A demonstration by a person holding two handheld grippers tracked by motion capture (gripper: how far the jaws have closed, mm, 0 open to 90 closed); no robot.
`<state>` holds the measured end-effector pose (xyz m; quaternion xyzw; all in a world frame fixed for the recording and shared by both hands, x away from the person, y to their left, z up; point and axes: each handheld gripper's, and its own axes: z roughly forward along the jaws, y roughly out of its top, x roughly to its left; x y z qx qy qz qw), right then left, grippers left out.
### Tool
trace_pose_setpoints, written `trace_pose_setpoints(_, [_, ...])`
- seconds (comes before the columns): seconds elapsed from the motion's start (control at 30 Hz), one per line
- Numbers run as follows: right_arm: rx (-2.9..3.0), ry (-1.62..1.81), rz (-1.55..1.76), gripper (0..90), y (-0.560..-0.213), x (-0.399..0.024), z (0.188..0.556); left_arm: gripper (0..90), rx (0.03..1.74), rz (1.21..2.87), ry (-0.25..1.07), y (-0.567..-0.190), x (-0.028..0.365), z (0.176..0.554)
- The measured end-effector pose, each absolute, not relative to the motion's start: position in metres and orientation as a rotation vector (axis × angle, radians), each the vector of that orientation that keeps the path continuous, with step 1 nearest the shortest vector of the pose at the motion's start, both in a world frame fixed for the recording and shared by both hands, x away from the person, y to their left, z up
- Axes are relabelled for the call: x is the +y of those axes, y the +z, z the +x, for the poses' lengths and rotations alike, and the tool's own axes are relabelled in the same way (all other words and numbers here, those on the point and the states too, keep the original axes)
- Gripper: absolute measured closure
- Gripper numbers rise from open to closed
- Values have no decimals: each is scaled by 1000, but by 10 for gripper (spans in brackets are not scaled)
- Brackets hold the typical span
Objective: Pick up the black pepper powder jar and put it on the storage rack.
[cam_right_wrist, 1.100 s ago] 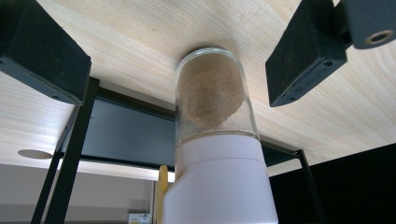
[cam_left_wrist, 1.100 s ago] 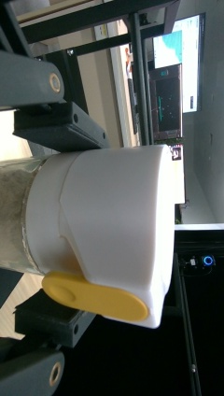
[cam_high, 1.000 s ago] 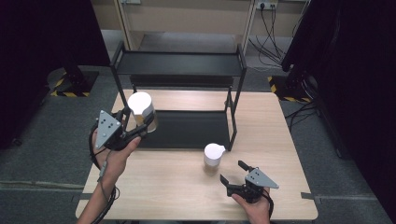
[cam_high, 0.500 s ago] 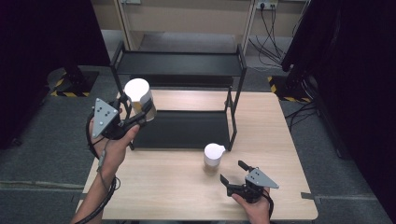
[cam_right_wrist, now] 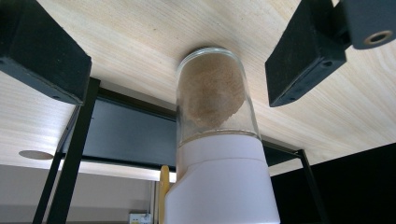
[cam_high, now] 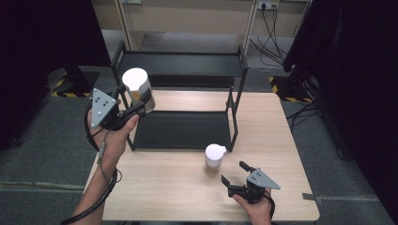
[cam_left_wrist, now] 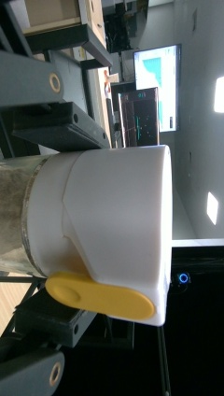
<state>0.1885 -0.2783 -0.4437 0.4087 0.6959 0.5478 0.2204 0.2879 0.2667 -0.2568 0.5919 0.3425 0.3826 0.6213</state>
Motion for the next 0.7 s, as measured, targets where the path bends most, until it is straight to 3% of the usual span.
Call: trace_pose_setpoints(0.7, [1925, 1515, 1137, 73, -443, -278, 189, 304, 806, 1335, 935, -233, 256, 308])
